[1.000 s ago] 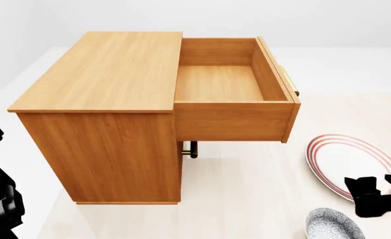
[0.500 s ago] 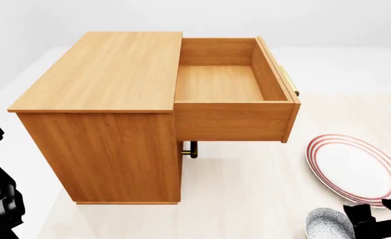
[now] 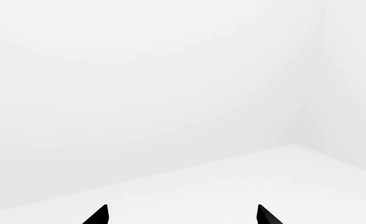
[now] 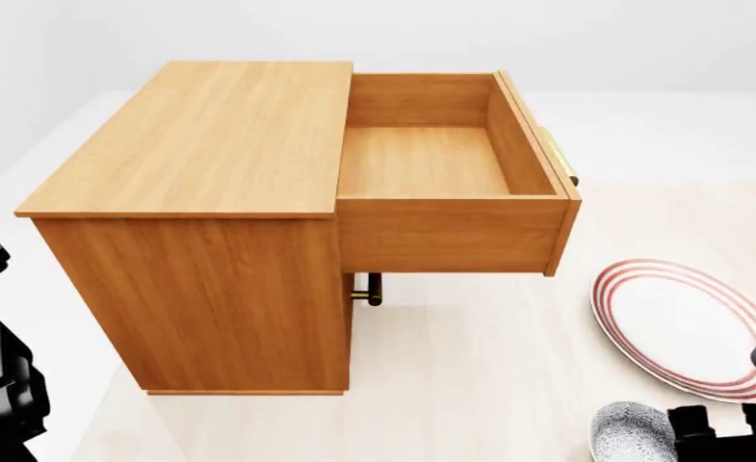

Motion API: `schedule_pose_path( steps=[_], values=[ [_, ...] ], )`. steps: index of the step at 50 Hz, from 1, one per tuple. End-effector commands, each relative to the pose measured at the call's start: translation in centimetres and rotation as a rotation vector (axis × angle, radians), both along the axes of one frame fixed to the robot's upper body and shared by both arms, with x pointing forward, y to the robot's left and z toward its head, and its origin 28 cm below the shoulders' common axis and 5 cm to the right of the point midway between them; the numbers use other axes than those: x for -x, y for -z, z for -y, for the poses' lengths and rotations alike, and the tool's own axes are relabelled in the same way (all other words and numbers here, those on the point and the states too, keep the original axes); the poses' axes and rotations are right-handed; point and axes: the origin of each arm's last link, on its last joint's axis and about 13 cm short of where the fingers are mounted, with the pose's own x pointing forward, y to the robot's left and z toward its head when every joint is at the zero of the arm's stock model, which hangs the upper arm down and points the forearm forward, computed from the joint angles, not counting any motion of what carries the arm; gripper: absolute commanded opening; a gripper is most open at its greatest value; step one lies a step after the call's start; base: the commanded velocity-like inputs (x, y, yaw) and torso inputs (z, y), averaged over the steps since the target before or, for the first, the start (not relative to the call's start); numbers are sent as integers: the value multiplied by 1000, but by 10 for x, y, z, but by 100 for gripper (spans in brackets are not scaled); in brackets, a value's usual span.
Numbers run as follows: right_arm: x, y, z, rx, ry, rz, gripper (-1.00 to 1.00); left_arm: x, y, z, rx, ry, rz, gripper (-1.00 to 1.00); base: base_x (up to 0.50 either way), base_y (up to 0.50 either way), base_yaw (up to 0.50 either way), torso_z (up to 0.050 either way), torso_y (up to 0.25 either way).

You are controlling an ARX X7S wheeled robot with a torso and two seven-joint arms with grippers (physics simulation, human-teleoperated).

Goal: Open the top drawer of the cabinet and put the bowl in it.

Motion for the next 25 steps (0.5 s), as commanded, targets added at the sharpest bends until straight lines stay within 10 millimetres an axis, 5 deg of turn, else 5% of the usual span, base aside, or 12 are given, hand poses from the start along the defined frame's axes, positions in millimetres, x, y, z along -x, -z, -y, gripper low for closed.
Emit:
schedule_pose_path(
  steps=[1, 25],
  values=[
    [-4, 18, -1, 2, 12, -14, 100, 0, 0, 1, -2, 2, 0, 100, 0, 0, 0, 0, 0],
    [-5, 48, -2, 5, -9, -95, 100, 1, 2, 1, 0, 1, -1, 100, 0, 0, 0, 0, 0]
  ],
)
